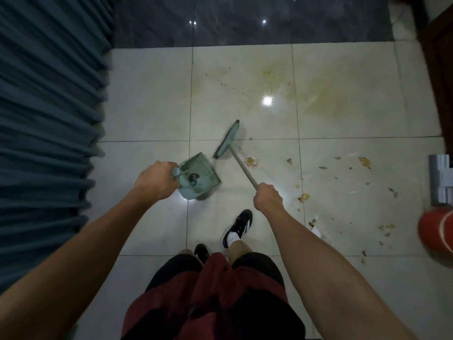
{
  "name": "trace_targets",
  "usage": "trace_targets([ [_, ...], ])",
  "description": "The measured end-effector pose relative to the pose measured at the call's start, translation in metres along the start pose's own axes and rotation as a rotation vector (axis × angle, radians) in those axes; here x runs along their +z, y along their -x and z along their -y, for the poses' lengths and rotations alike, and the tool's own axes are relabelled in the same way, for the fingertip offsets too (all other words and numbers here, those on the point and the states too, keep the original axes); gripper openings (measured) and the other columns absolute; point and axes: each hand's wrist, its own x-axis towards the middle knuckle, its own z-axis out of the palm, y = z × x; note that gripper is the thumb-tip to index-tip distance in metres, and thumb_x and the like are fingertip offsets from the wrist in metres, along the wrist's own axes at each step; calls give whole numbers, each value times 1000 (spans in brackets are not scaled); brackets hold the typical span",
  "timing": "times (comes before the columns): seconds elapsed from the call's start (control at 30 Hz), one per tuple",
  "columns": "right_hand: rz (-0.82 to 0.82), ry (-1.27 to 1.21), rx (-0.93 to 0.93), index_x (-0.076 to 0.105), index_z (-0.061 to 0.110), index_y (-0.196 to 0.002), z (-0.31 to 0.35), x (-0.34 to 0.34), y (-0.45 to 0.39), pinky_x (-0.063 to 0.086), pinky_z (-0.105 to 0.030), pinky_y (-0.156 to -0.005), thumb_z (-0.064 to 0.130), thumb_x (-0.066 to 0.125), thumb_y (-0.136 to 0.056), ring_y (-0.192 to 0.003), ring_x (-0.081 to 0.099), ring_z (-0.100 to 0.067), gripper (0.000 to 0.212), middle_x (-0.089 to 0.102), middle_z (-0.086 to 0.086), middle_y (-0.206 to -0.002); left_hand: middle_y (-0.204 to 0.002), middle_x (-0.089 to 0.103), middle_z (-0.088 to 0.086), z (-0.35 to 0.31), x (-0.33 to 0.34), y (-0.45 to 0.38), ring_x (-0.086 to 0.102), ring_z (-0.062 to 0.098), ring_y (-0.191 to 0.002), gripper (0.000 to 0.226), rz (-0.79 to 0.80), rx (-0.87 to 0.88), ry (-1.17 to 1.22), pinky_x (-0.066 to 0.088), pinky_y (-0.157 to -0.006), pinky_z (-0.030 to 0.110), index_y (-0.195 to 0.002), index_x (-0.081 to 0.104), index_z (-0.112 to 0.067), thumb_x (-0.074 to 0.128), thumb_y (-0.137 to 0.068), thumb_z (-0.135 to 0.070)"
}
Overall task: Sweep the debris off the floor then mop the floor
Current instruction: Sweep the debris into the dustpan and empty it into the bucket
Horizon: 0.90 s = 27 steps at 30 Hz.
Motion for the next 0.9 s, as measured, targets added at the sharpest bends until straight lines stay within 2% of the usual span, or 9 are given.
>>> trace_targets([
  [0.17,32,-28,42,55,8,-126,14,-19,-29,50,-33,-76,8,53,-94,-102,63,-28,32,59,-11,-117,-86,66,4,-10,-13,-33,62,23,-72,14,32,32,-20,57,-67,36,-96,64,-22,50,-96,-21],
  [0.33,45,-67,125,55,8,-127,23,-21,-37,48,-32,-71,6,52,-94,-102,63,-27,33,59,-10,-116,-82,63,0,-13,-20,-59,61,20,-71,11,61,98,-34,56,-67,35,-96,63,-22,52,-98,-22],
  [0.47,34,-110,176,57,8,-121,26,-13,-28,49,-32,-72,6,52,-93,-94,62,-26,29,61,-10,-113,-84,63,2,-14,-26,-79,62,22,-74,11,86,161,-58,59,-72,37,-98,65,-22,55,-95,-21],
  [0.63,18,-140,202,57,8,-115,11,2,-15,52,-36,-77,8,50,-93,-95,64,-27,23,62,-11,-110,-88,65,4,-20,-28,-90,63,24,-75,10,103,229,-86,54,-67,33,-99,64,-23,57,-93,-18],
  [0.9,-19,-165,297,61,6,-115,-28,32,25,53,-34,-81,8,51,-95,-99,67,-28,22,65,-12,-112,-91,67,8,-50,-23,-85,63,28,-79,11,103,321,-153,55,-69,36,-95,65,-20,58,-89,-15],
])
